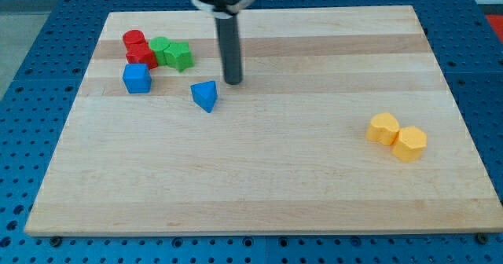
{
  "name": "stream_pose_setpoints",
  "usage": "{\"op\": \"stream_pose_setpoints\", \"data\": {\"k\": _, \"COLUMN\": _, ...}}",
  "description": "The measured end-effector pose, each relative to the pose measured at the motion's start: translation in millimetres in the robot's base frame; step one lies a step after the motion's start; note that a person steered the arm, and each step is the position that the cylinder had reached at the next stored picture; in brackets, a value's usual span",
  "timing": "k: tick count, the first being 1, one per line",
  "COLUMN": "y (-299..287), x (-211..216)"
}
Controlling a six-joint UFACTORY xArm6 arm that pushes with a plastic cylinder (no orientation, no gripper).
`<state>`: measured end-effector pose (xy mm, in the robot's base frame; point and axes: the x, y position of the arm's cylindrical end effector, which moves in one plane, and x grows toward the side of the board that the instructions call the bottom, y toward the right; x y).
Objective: Move blue triangle into the blue cube
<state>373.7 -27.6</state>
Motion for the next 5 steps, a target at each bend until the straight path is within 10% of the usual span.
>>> {"op": "stream_pose_setpoints", "data": {"k": 5, "y": -11.7, "x": 50.4}}
